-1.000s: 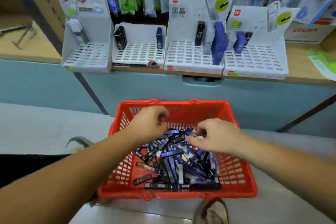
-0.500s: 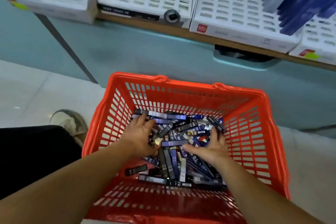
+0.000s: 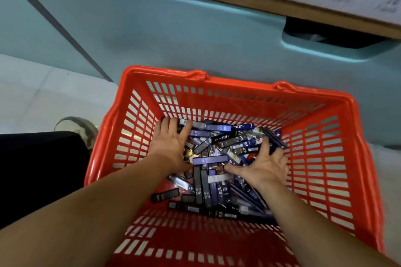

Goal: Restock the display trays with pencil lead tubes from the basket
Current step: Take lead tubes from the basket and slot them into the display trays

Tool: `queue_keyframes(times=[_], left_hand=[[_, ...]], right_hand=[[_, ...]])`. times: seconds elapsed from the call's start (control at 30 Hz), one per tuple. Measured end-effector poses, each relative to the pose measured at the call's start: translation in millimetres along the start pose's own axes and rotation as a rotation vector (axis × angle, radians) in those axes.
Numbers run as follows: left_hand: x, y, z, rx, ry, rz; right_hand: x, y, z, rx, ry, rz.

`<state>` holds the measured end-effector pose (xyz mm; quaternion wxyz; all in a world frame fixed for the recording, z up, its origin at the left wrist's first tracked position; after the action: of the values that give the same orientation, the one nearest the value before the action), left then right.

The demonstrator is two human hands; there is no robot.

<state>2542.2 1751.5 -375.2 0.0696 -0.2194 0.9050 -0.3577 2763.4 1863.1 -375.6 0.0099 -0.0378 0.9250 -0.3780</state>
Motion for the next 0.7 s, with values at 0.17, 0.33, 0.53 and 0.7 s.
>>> queue_keyframes(times=[0.17, 0.33, 0.53, 0.7], left_hand=[[4, -2, 0, 0.053, -0.115, -0.020], [5, -4, 11, 0.119, -0.495, -0.090], [2, -10, 15, 0.154, -0.821, -0.156], [6, -11, 9, 0.122, -1.061, -0.233]], right_hand=[[-4, 1, -6, 0.023, 0.056, -0.001], [-3, -1, -1, 0.107, 0.395, 0.016], [1, 0, 8, 0.157, 0.623, 0.026], [2, -3, 9, 0.221, 0.658, -0.018]])
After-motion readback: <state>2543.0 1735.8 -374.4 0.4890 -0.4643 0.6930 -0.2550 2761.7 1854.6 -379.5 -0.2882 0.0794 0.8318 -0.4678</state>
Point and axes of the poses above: each hand's wrist, its own y-axis towards the middle knuckle, its own z-axis out of the palm, x = y × z, the point moved 1 cm from there along y, towards the middle knuckle, and after that the axes turned 6 degrees about x, right-handed, at the moved point
